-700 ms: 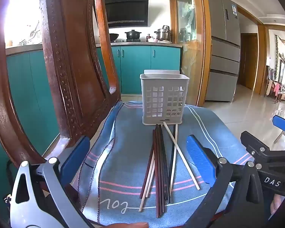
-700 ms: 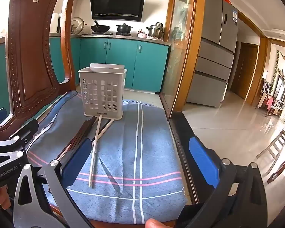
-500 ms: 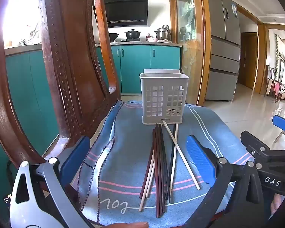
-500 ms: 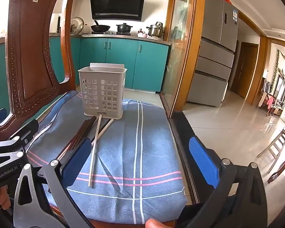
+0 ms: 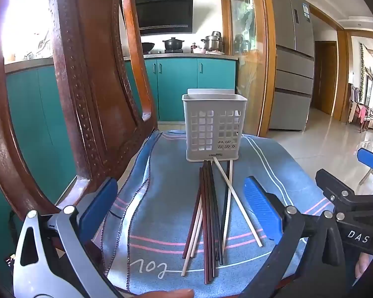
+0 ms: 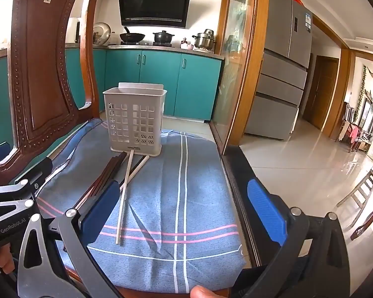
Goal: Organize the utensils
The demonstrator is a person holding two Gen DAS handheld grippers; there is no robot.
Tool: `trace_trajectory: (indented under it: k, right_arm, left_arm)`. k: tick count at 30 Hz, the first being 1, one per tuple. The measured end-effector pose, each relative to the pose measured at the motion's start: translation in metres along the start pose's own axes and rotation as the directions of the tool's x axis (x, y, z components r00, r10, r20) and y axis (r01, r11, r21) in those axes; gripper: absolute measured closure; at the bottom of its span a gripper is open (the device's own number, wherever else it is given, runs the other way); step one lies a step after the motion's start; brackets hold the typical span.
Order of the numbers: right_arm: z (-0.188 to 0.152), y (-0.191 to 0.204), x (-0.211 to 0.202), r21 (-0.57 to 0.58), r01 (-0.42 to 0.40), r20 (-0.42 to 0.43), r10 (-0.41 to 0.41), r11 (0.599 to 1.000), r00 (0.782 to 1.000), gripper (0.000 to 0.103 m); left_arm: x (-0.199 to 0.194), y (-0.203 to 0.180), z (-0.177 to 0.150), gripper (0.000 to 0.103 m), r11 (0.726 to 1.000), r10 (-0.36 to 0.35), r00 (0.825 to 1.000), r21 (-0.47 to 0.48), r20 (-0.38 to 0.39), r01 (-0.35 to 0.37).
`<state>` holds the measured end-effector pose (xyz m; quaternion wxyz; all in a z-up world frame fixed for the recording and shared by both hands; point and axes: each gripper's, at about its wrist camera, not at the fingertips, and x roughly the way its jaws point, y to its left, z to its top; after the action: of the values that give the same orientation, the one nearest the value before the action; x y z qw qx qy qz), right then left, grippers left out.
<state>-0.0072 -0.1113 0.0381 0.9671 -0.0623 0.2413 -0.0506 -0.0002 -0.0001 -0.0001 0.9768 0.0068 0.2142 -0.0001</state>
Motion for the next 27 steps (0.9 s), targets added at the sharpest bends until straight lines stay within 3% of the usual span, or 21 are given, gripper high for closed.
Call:
trace_trajectory:
  k: [27]
  right_arm:
    - [-0.003, -0.005, 0.004, 0.028, -0.006, -0.007, 0.006, 1.0, 1.0, 0.002]
  left_arm:
    - [0.007, -0.001, -0.007, 0.003, 1.0, 0.01, 1.0, 0.013, -0.013, -0.009]
